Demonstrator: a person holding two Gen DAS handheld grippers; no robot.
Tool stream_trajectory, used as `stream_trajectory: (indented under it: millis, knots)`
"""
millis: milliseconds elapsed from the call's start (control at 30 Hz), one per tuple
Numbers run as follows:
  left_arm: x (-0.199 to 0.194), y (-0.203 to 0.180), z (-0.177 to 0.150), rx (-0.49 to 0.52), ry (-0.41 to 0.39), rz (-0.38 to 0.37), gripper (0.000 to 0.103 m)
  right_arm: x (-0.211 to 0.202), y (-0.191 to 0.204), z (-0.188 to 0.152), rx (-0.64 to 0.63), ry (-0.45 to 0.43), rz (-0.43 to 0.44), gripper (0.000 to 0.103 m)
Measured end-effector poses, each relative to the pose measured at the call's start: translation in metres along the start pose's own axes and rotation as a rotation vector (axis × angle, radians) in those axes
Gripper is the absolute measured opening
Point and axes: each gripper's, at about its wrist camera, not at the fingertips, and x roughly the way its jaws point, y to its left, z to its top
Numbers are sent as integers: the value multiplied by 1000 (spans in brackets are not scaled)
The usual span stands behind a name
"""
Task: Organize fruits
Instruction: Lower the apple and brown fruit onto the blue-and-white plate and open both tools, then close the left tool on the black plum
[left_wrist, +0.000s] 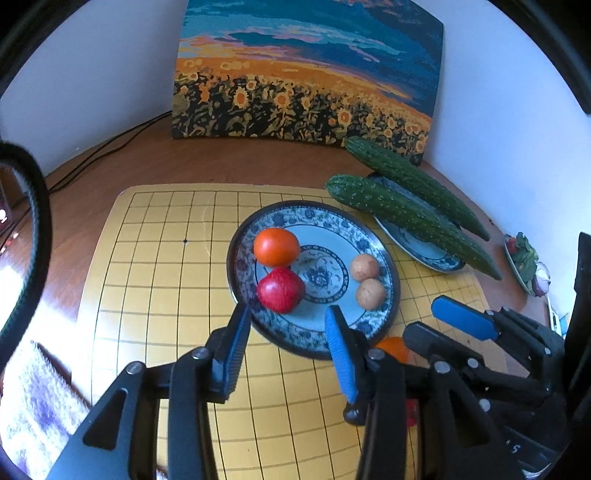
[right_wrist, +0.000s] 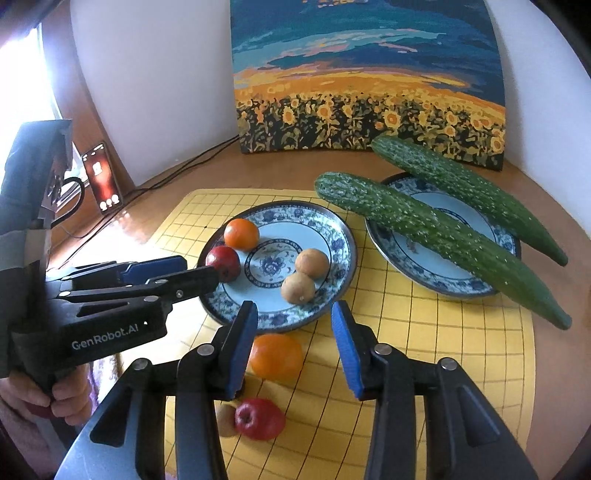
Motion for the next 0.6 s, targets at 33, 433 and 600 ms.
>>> stream_trajectory:
  millis: [33, 433, 600]
  knots:
    - [-1, 0, -1, -2, 2, 1, 44, -1, 0, -1, 2, 0, -1, 43]
    - [-19, 2, -21, -15, -2, 13, 44, -19, -3, -20, 27, 0, -22, 43]
    - [-23, -1, -32, -14, 6, 4, 44, -23, -6, -30, 37, 9, -34, 43]
